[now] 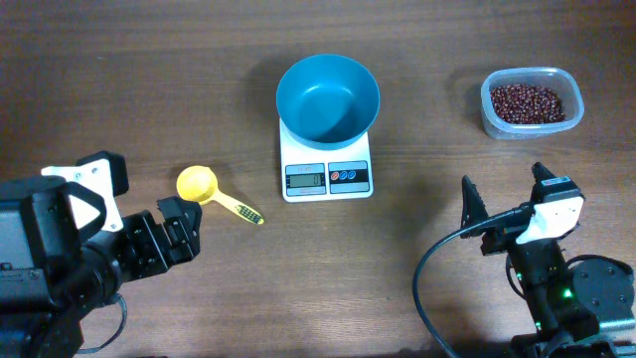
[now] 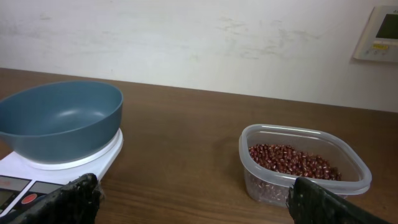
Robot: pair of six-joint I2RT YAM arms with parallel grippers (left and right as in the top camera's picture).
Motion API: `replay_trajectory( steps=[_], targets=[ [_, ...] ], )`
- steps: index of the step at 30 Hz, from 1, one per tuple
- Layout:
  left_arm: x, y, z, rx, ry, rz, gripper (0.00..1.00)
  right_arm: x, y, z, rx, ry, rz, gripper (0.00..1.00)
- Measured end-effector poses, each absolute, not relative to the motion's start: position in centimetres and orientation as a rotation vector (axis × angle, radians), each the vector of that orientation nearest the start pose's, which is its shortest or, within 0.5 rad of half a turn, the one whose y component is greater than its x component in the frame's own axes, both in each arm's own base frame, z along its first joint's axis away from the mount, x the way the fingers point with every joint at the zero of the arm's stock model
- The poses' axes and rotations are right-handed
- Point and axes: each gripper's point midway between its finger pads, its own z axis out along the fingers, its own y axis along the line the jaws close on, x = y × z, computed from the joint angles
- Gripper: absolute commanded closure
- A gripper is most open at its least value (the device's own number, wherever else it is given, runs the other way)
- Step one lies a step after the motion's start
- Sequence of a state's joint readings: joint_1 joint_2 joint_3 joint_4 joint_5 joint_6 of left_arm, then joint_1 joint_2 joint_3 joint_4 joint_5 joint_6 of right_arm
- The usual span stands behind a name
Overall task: Scoop item into bowl and weigh 50g on scale
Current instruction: 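Move the left gripper to the yellow scoop and grasp its cup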
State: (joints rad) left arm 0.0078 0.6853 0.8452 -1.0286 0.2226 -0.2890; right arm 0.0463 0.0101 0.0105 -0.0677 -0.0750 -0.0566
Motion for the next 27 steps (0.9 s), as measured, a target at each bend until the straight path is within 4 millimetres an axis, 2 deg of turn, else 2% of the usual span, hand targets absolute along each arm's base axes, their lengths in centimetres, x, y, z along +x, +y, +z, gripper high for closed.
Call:
replay_trajectory(
  steps=[2,7,12,15,21,27],
  targets=[
    [20.5,-2.9,19.3,-0.306,2.433,-0.356,0.01,24.5,2.4,16.0,-0.141,1.632,0.054,0.01],
    [20.9,-1.1,18.3,-0.585,2.435,-0.297,0.01,24.5,2.4,16.0,-0.141,1.632,0.054,0.01],
    [23.1,0.2,12.2,-0.788,2.667,-0.142,0.01,24.5,2.4,16.0,-0.141,1.632,0.054,0.01],
    [24.2,0.3,9.8,-0.834,2.737,-0.106,0.01,24.5,2.4,16.0,-0.142,1.631,0.054,0.01],
    [25.3,0.4,9.2,-0.839,2.725,-0.11,0.01,24.5,2.4,16.0,-0.142,1.632,0.054,0.01],
    [25.3,0.9,9.3,-0.843,2.714,-0.071,0.01,24.5,2.4,16.0,-0.141,1.632,0.054,0.01]
  ],
)
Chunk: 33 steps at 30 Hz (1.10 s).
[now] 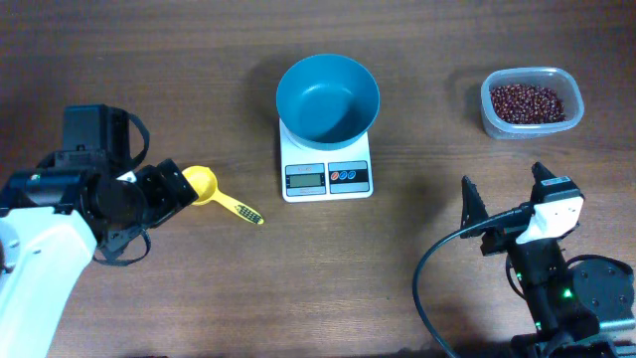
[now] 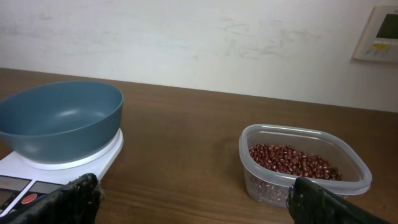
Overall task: Scoop item into bowl and weigh 50g on scale
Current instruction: 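Move the left gripper to the yellow scoop and grasp its cup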
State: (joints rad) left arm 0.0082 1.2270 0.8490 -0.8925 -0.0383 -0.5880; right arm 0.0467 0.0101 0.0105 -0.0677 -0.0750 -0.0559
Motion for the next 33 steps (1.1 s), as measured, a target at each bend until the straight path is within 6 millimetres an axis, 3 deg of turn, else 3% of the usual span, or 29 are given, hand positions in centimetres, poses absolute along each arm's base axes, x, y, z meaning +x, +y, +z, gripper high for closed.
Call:
replay_trajectory(
  steps=[3,5,6,9,13,15,17,19,21,25,27,28,29,31,32,33],
  targets=[
    [25.3,1.6,9.3,-0.934,2.673,-0.028,0.0,24.5,2.4,16.0,-0.142,1.632,0.054,0.01],
    [25.3,1.7,9.3,-1.017,2.64,-0.029,0.11,24.5,2.4,16.0,-0.141,1.632,0.054,0.01],
    [25.3,1.8,9.2,-1.066,2.626,-0.03,0.11,24.5,2.4,16.0,-0.141,1.632,0.054,0.01],
    [27.2,1.7,6.9,-1.164,2.614,-0.039,0.16,24.5,2.4,16.0,-0.141,1.633,0.054,0.01],
    [29.5,0.6,2.1,-1.213,2.675,-0.092,0.35,24.5,2.4,16.0,-0.141,1.631,0.054,0.01],
    [29.8,0.1,0.9,-1.224,2.698,-0.125,0.45,24.5,2.4,16.0,-0.142,1.632,0.054,0.01],
    [29.8,-0.1,0.4,-1.229,2.707,-0.13,0.5,24.5,2.4,16.0,-0.141,1.632,0.054,0.01],
    [30.5,-0.7,0.1,-1.193,2.706,-0.143,0.7,24.5,2.4,16.0,-0.141,1.632,0.055,0.01],
    [31.2,-1.4,-0.1,-1.157,2.701,-0.153,1.0,24.5,2.4,16.0,-0.142,1.632,0.053,0.01],
    [31.4,-1.5,0.0,-1.16,2.701,-0.161,1.0,24.5,2.4,16.0,-0.141,1.632,0.054,0.01],
    [29.2,-1.5,0.1,-1.193,2.777,-0.117,1.0,24.5,2.4,16.0,-0.141,1.632,0.054,0.01],
    [28.0,-1.5,0.7,-1.207,2.809,-0.095,1.0,24.5,2.4,16.0,-0.141,1.632,0.054,0.01],
    [27.2,-1.4,3.1,-1.204,2.802,-0.101,1.0,24.5,2.4,16.0,-0.141,1.632,0.054,0.01],
    [26.5,-1.5,8.4,-1.177,2.742,-0.148,1.0,24.5,2.4,16.0,-0.142,1.632,0.054,0.01],
    [25.6,-1.4,12.4,-1.139,2.659,-0.206,1.0,24.5,2.4,16.0,-0.141,1.633,0.054,0.01],
    [24.6,-1.4,15.2,-1.106,2.586,-0.253,1.0,24.5,2.4,16.0,-0.141,1.632,0.055,0.01]
  ],
)
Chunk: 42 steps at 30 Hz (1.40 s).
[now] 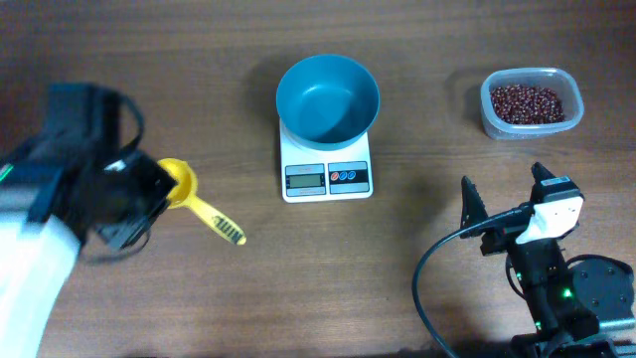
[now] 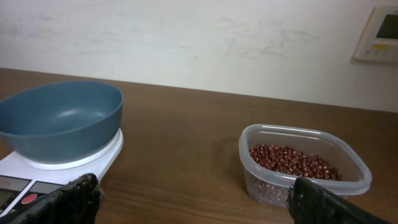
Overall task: Scoop item into bowl and weigh 50g on scale
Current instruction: 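Move the left gripper to the yellow scoop and grasp its cup, then lift the scoop with the left gripper toward the approaching right gripper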
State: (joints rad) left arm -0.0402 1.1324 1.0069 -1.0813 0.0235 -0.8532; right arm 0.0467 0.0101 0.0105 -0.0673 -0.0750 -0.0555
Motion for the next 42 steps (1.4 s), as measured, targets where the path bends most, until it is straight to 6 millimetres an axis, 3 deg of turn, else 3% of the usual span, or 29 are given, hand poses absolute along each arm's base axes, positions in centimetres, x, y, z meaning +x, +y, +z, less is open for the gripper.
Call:
replay_trajectory(
  steps=[1,2,4,6,8,11,12,14,17,20,22,24,27,29,32,34,37,40,42],
  targets=[
    [23.3,-1.5,16.8,-1.087,2.548,-0.288,1.0,24.5,2.4,16.0,-0.141,1.631,0.054,0.01],
    [20.6,-1.6,18.6,-1.064,2.509,-0.334,1.0,24.5,2.4,16.0,-0.141,1.632,0.054,0.01],
    [17.6,-1.8,19.1,-1.133,2.5,-0.367,1.0,24.5,2.4,16.0,-0.142,1.632,0.054,0.01],
    [13.7,-1.9,18.8,-1.399,2.453,-0.392,1.0,24.5,2.4,16.0,-0.142,1.632,0.054,0.01],
    [13.3,-2.6,17.5,-1.77,2.313,-0.472,1.0,24.5,2.4,16.0,-0.141,1.632,0.054,0.01],
    [14.5,-4.8,14.2,-2.243,2.157,-0.554,1.0,24.5,2.4,16.0,-0.141,1.631,0.056,0.01],
    [14.9,-5.2,13.9,-2.283,2.163,-0.563,1.0,24.5,2.8,16.0,-0.108,1.634,0.116,0.01],
    [16.0,-6.6,12.8,-2.371,2.23,-0.574,1.0,24.2,4.2,16.2,0.077,1.641,0.417,0.01],
    [16.2,-7.6,11.7,-2.271,2.451,-0.557,1.0,22.0,9.6,16.7,0.207,1.701,1.05,0.01],
    [15.7,-9.2,11.3,-2.093,2.669,-0.585,1.0,20.2,11.9,16.9,0.223,1.757,1.309,0.01],
    [15.4,-9.8,11.5,-2.039,2.724,-0.614,1.0,19.6,12.5,19.6,0.096,1.653,1.332,0.01],
    [15.3,-10.3,11.6,-2.013,2.752,-0.63,1.0,19.1,13.0,19.0,0.088,1.702,1.369,0.01],
    [15.5,-10.4,11.6,-2.003,2.749,-0.647,1.0,17.9,13.4,18.2,0.205,1.883,1.421,0.01],
    [16.1,-10.5,11.7,-1.98,2.737,-0.684,1.0,16.8,14.0,20.1,0.273,2.019,1.488,0.01],
    [17.8,-10.8,11.8,-1.944,2.685,-0.758,1.0,17.3,14.8,20.1,0.373,2.258,1.554,0.01],
    [18.0,-10.8,11.8,-1.985,2.653,-0.76,1.0,18.6,15.3,20.5,0.311,2.295,1.578,0.01],
    [19.4,-9.9,11.4,-1.976,2.573,-0.707,1.0,20.1,15.5,17.5,0.197,2.39,1.516,0.01],
    [20.6,-9.8,11.5,-1.926,2.54,-0.729,1.0,18.7,17.1,16.7,0.049,2.445,1.534,0.01],
    [21.2,-11.2,11.7,-1.863,2.548,-0.765,1.0,17.1,19.9,17.6,-0.182,2.418,1.58,0.02]
  ],
)
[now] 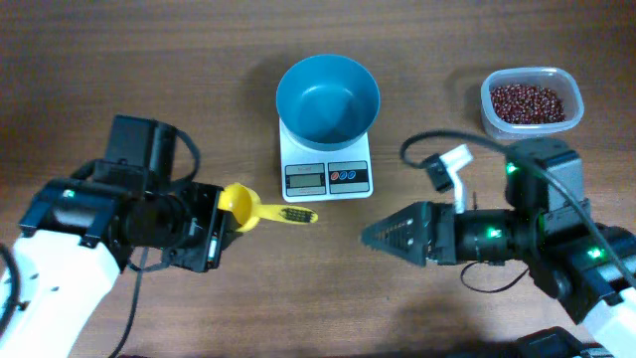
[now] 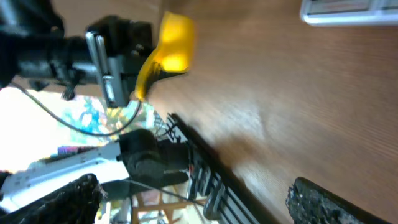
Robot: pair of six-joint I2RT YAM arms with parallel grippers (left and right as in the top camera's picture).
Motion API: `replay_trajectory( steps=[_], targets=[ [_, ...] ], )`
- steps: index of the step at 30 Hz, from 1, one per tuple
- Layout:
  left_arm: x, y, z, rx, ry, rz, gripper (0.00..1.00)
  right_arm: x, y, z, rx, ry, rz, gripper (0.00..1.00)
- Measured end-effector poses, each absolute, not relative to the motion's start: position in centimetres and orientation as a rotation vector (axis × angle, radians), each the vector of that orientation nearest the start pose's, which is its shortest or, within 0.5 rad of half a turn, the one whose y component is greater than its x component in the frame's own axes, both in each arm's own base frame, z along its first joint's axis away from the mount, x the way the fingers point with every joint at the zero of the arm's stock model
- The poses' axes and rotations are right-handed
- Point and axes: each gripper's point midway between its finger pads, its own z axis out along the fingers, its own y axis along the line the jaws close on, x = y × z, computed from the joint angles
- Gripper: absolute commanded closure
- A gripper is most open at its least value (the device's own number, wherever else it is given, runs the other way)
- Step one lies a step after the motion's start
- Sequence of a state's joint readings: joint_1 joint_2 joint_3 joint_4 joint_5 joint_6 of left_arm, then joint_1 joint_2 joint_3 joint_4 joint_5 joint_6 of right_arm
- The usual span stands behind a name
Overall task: Scoop item into bowl and weigh 50g on scale
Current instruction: 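Lift the scoop with the left gripper toward the approaching right gripper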
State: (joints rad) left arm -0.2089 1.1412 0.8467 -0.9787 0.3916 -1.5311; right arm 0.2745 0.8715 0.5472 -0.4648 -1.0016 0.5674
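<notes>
A yellow scoop is held off the table, left of and in front of the white scale, its handle pointing right. My left gripper is shut on its cup end. The right wrist view also shows the scoop and the left gripper. A blue bowl stands empty on the scale. Red beans fill a clear tub at the back right. My right gripper points left toward the scoop's handle, open, with nothing between its fingers.
The right arm lies across the table in front of the tub, with a cable looping over it. The left arm fills the front left. A corner of the scale shows in the right wrist view.
The scoop has moved right, from the table's left side to just beside the scale's front, held by my left gripper. My right arm has left its rest pose and now points left.
The scoop lay on the table left of the scale with my left gripper short of it. Then the gripper was at its cup. Then the scoop sat turned and shifted left under the gripper. Now it is carried near the scale, and the right gripper faces it.
</notes>
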Motion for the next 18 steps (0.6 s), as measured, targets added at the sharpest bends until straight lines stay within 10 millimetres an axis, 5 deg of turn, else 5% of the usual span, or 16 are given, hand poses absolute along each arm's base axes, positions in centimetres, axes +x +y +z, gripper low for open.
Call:
replay_trajectory(
  steps=[4,6,9,18],
  targets=[
    [21.1,-14.7,12.1,-1.767,2.583,-0.813,1.0,17.3,22.1,19.2,-0.307,2.331,1.576,0.18],
    [20.6,-16.0,12.1,-1.775,2.581,-0.805,1.0,17.2,23.1,18.7,-0.312,2.35,1.503,0.34],
    [21.1,-17.4,11.8,-1.744,2.589,-0.823,1.0,17.4,24.2,19.0,-0.287,2.335,1.466,0.41],
    [20.4,-20.3,11.3,-1.692,2.679,-0.865,1.0,19.4,24.0,16.7,-0.159,2.406,1.358,0.72]
  ],
)
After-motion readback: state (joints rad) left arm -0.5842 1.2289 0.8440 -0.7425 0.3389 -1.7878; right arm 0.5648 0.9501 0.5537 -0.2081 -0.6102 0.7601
